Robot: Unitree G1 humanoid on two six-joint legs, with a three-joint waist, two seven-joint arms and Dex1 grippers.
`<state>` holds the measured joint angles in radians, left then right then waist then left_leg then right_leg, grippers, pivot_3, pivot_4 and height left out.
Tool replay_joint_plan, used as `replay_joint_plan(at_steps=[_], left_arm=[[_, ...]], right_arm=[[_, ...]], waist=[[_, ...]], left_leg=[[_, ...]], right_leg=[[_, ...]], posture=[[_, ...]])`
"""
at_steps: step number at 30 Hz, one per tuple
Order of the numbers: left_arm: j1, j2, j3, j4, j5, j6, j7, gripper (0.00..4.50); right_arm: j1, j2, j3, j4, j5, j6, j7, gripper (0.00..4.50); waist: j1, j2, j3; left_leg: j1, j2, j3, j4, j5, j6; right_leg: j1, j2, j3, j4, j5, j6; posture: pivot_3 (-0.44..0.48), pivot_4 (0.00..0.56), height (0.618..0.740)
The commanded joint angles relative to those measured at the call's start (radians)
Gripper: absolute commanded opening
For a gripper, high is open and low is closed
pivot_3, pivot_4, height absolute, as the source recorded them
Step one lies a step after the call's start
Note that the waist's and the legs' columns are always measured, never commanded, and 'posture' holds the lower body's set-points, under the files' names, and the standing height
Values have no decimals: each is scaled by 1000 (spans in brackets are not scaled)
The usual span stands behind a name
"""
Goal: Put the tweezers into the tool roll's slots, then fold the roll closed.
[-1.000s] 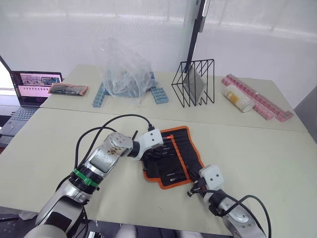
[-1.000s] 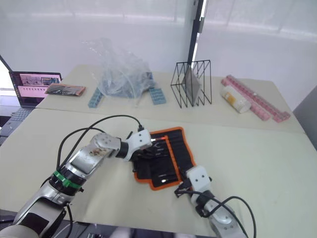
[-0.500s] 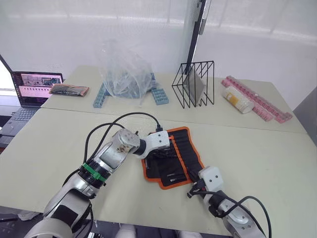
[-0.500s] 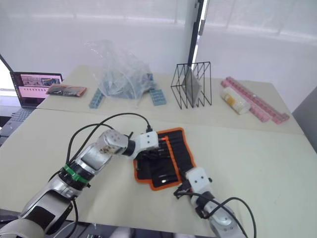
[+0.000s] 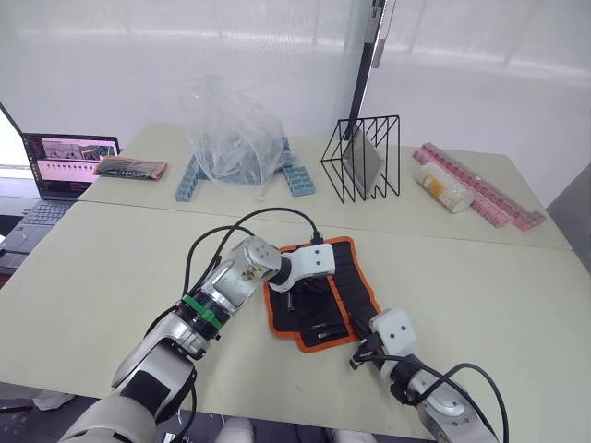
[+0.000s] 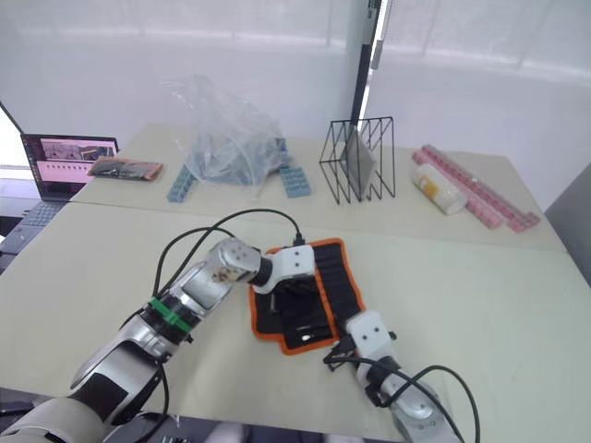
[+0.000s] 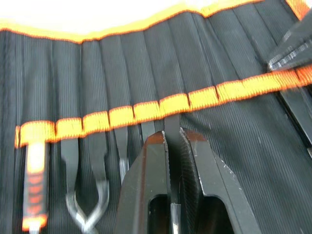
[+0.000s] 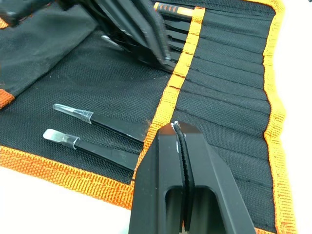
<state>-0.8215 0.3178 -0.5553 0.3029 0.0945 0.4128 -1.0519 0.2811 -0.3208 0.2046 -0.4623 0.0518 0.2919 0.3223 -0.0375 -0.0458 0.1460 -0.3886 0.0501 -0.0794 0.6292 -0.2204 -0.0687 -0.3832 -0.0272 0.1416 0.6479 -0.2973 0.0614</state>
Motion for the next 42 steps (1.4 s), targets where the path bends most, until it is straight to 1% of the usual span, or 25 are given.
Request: replay_joint_plan(at_steps=[1,4,9,17,19,20,21,24,28,29,33,37,40,42], left_arm=[[-12,-34,-11,26,17,-25,6,27],[-7,-59,-8,45,19,-33,10,27],[-1,-79,-9,97,45,-73,27,27],[3,-88,4,113,54,-88,32,27],[6,-75,18,96,49,-81,29,27],[9,-66,26,79,45,-73,23,928],[13,-55,33,59,41,-63,16,1169],[27,-26,56,-5,30,-34,9,2145],[64,25,107,-138,-15,20,-7,3482],[77,40,125,-179,-31,40,-12,3759],[132,86,219,-332,-109,111,-4,3759],[215,148,367,-494,-218,218,17,3759],[326,208,503,-586,-275,248,59,3759],[421,259,573,-625,-293,235,70,3759]], right_arm=[[56,-22,67,106,-24,129,26,0],[58,-24,70,103,-24,133,26,0],[61,-26,74,98,-27,136,28,0],[59,-26,75,97,-31,140,31,0],[56,-27,74,100,-33,138,32,0],[54,-27,74,102,-33,137,33,0],[53,-27,73,104,-34,136,34,0],[50,-28,71,111,-36,131,33,0],[40,-29,67,122,-37,124,31,0],[34,-29,67,125,-36,125,32,0],[22,-32,64,135,-32,125,41,0],[8,-39,58,147,-29,129,52,0],[-6,-39,44,160,-25,146,54,0],[-12,-35,37,169,-19,154,53,0]], waist=[[1,0,-1],[3,0,-2],[6,0,-2],[9,-1,-5],[9,-1,-5],[9,-1,-5],[7,-1,-5],[2,-1,-4],[-7,1,-4],[-8,1,-4],[-11,1,-3],[-15,2,-3],[-23,3,-2],[-31,3,-2]], left_leg=[[0,0,0,0,0,0],[2,0,0,0,0,0],[10,0,0,0,-1,1],[13,0,-1,0,0,1],[13,0,-1,0,0,1],[13,0,-1,0,0,1],[13,0,-1,0,0,1],[12,0,-1,0,0,1],[12,0,-1,-1,0,1],[12,0,-1,-1,0,1],[12,0,-1,-1,0,1],[12,1,-1,-1,0,1],[13,1,-1,-2,-1,0],[15,2,-1,-3,-1,0]], right_leg=[[0,0,0,0,0,0],[4,0,0,0,0,0],[12,0,0,-2,-1,1],[15,0,0,-2,-1,1],[15,0,0,-2,-1,1],[15,0,0,-2,-1,1],[15,0,0,-2,-1,1],[14,0,0,-2,-1,1],[14,0,0,-2,-1,0],[13,0,0,-2,-1,0],[13,0,0,-2,-1,0],[13,0,0,-1,-1,0],[13,1,0,-1,-1,0],[14,1,1,-1,-2,-1]], posture=[[0,150,720],[0,150,720],[0,150,720],[0,150,720],[0,150,720],[0,150,720],[0,150,720],[0,150,720],[0,150,720],[0,150,720],[0,150,720],[0,150,720],[0,150,720],[0,150,720]])
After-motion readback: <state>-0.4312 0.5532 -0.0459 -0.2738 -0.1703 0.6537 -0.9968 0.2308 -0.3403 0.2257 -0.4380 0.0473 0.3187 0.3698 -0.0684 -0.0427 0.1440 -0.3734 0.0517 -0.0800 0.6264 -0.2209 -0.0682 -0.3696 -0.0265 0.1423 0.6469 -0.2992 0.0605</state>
